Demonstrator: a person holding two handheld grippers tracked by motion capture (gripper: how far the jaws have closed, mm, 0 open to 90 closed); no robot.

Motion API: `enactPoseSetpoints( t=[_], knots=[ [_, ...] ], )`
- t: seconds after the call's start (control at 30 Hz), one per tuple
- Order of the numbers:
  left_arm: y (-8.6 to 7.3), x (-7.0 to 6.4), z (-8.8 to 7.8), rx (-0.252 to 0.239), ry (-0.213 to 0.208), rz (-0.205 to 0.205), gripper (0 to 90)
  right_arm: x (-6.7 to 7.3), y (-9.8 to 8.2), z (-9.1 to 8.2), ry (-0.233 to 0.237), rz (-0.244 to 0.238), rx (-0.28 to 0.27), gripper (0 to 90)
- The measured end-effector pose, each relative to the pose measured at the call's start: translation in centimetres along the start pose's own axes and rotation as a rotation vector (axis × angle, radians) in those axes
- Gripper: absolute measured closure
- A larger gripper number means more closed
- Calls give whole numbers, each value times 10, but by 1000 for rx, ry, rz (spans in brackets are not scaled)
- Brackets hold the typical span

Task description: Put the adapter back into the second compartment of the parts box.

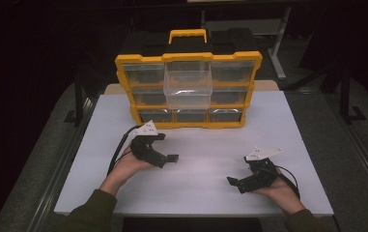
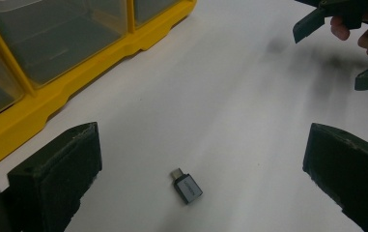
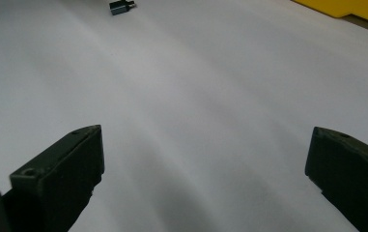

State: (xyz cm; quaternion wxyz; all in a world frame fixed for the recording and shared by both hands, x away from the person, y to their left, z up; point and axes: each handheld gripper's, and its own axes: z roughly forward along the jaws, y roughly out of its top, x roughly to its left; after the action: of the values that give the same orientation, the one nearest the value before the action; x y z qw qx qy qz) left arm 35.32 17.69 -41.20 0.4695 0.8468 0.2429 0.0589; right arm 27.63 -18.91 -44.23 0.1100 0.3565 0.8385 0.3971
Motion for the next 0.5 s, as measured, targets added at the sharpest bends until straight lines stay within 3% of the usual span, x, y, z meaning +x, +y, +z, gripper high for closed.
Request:
enactPoseSetpoints(
  t=[0.17,0.5],
  knots=[
    [2,0,6,13,12,11,0,0,0,0,2,1,0,0],
    [6,3,15,3,8,-7,0,0,0,0,4,-1,0,0]
  ],
)
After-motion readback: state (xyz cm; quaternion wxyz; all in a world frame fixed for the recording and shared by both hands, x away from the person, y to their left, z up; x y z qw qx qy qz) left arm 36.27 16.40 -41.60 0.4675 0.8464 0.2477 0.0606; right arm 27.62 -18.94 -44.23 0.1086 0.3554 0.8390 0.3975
